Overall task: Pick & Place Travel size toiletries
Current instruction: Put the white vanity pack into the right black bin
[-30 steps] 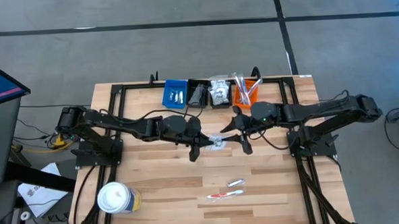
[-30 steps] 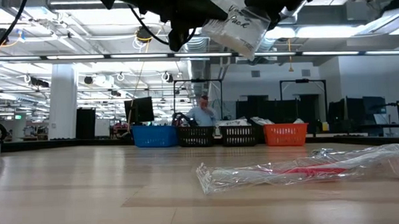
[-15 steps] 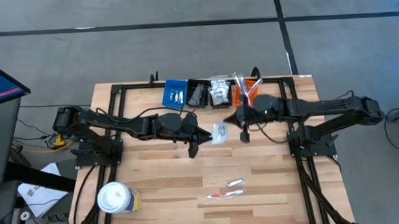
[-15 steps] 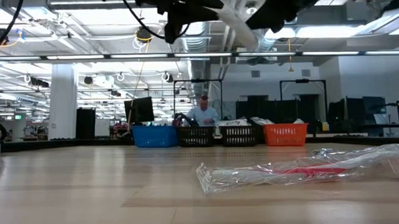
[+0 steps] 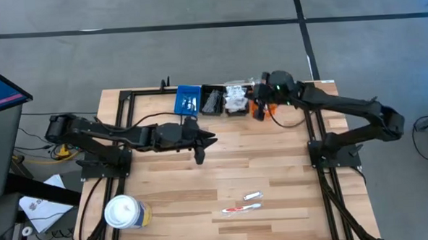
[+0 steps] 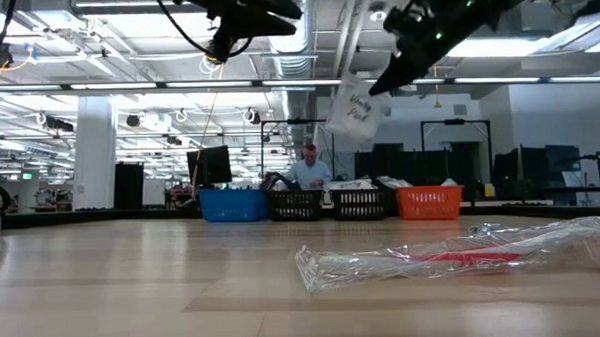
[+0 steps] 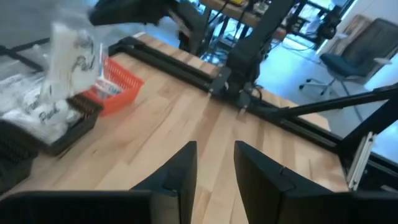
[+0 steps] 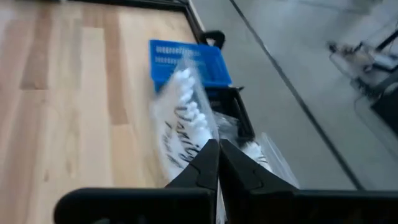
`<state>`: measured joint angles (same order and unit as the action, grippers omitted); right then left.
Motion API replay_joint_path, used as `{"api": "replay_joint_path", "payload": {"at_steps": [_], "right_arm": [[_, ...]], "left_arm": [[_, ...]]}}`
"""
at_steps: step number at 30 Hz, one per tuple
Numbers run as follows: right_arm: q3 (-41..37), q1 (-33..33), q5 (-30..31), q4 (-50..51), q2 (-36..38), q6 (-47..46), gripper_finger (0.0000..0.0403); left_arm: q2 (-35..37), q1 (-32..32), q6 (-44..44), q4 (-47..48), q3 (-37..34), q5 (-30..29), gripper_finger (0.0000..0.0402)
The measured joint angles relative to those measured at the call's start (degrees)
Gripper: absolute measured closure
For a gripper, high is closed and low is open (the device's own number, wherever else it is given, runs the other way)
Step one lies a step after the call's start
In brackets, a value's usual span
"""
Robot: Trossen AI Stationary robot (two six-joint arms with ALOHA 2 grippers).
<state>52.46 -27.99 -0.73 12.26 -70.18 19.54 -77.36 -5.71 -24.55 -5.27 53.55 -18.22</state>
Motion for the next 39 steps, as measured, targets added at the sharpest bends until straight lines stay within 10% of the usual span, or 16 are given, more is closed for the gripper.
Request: {"api": "replay_joint_path", "payload": {"at_steps": [16, 24, 39], "right_arm": [[11.81, -6.21, -2.6, 13.72, -20.71, 6.39, 0.0403], [11.98, -6.17, 4.8, 12.16, -21.96, 7.54, 0.0403], [11.98, -4.92, 0.76, 12.43, -21.76, 11.07, 0.0403]], "left_arm": [[0.42, -0.42, 0.23, -0.78, -0.34, -1.0, 0.03], [0.42, -0.42, 0.28, -0.86, -0.34, -1.02, 0.03], [0.42, -0.42, 0.68, -1.74, -0.34, -1.05, 0.03]]}}
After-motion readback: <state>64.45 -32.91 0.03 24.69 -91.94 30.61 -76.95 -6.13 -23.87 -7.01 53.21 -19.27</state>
